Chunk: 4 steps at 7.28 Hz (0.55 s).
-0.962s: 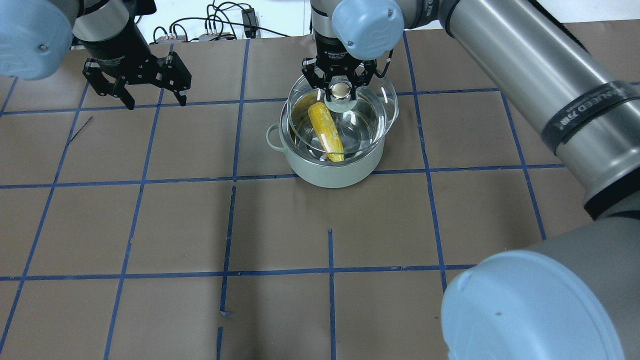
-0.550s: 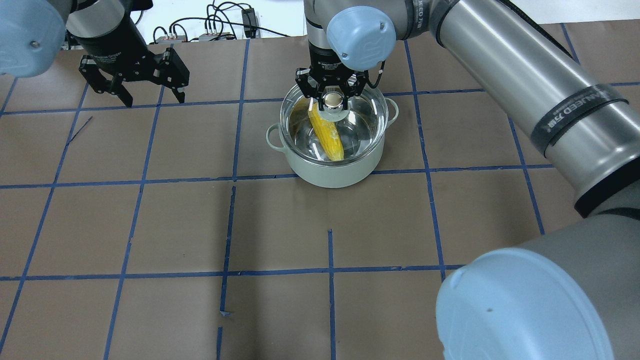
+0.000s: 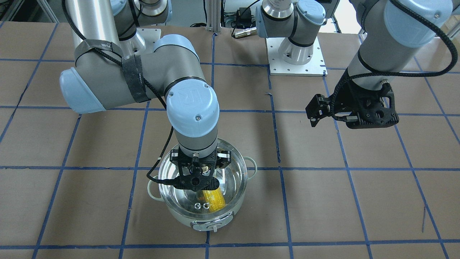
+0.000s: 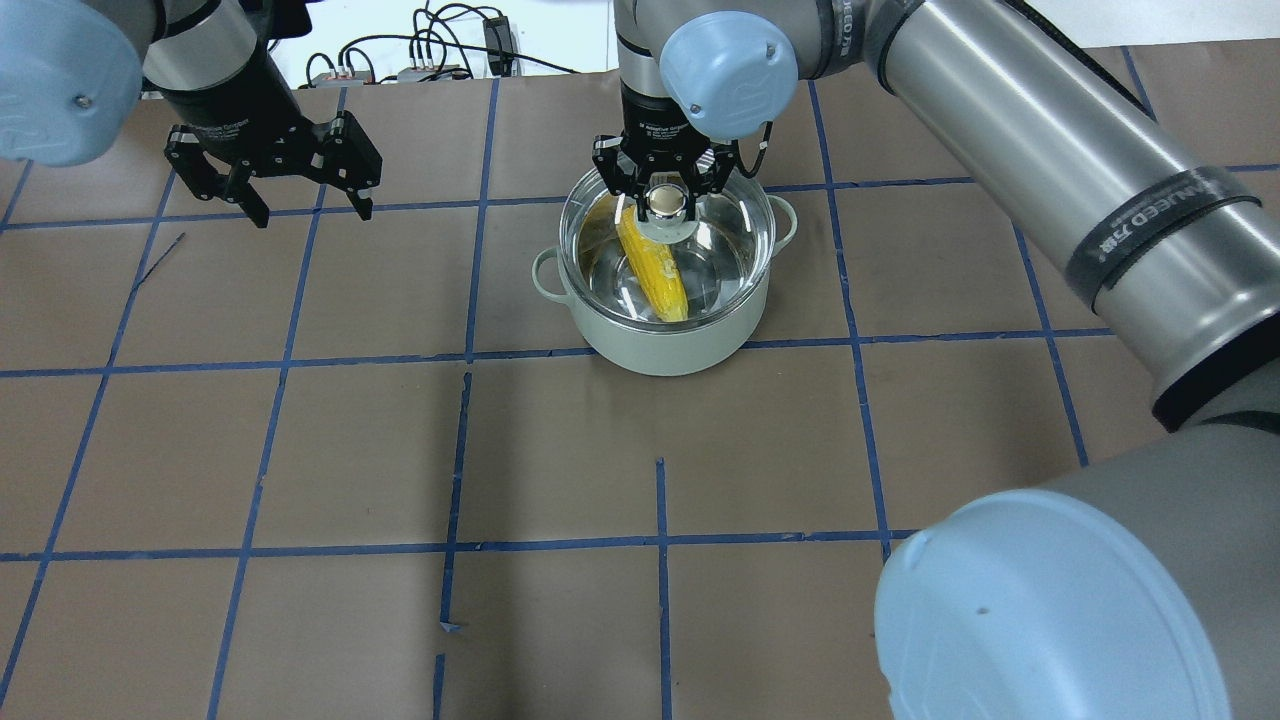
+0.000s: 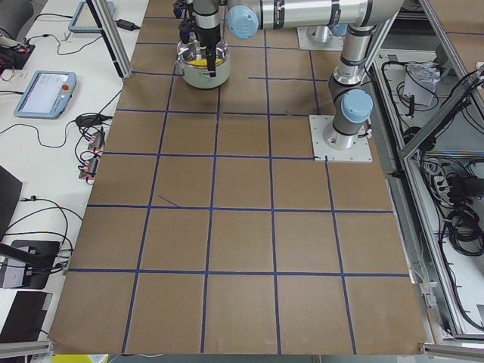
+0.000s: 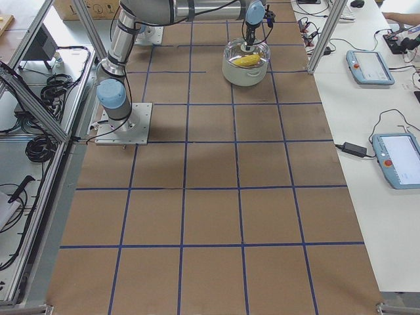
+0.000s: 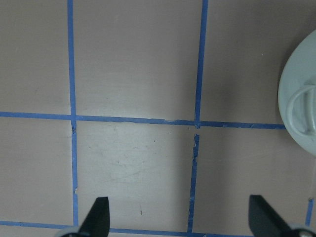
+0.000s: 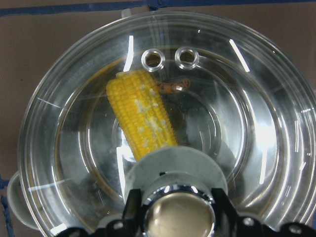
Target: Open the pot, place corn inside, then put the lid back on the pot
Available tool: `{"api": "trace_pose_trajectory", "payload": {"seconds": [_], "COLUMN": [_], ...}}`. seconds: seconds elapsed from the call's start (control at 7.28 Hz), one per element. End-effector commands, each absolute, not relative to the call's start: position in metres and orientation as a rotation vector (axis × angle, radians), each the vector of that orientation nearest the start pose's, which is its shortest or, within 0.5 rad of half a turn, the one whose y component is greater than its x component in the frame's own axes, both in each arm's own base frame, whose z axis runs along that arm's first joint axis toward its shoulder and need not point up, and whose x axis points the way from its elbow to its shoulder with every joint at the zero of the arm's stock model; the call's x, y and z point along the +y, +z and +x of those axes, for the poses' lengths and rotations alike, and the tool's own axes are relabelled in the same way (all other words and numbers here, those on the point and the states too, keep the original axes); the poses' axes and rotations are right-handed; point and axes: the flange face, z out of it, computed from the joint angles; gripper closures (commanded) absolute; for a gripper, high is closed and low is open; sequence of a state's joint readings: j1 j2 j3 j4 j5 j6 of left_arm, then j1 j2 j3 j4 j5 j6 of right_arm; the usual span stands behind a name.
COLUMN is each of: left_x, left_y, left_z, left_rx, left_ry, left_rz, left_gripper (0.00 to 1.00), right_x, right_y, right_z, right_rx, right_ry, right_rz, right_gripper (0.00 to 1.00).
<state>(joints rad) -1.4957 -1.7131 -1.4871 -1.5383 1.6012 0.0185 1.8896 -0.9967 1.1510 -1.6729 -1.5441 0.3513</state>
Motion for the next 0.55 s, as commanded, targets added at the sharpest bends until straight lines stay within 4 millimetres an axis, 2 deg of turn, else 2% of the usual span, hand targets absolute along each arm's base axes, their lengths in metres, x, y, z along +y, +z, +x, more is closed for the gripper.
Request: {"api": "trace_pose_trajectory", "payload": {"seconds": [0.0,0.41], "left_x": [-0.5571,-0.5583], "left_y": [0.4575,0.4567], "left_z": [-0.0887,-0.0886], "left_rx": [3.111,3.111], "left_ry": [0.045,0.045], "left_rz": [-0.088,-0.088], "left_gripper": [0.0,0.0], "right_x": [-0.6341,-0.6341], "right_y": [0.3516,0.3505], "right_z": [0.3544,0.3549], "right_rx": [3.128,3.134], "right_ry": [0.1,0.1], "right_rz": [0.052,0.061], "right_gripper": [0.81,0.8]}}
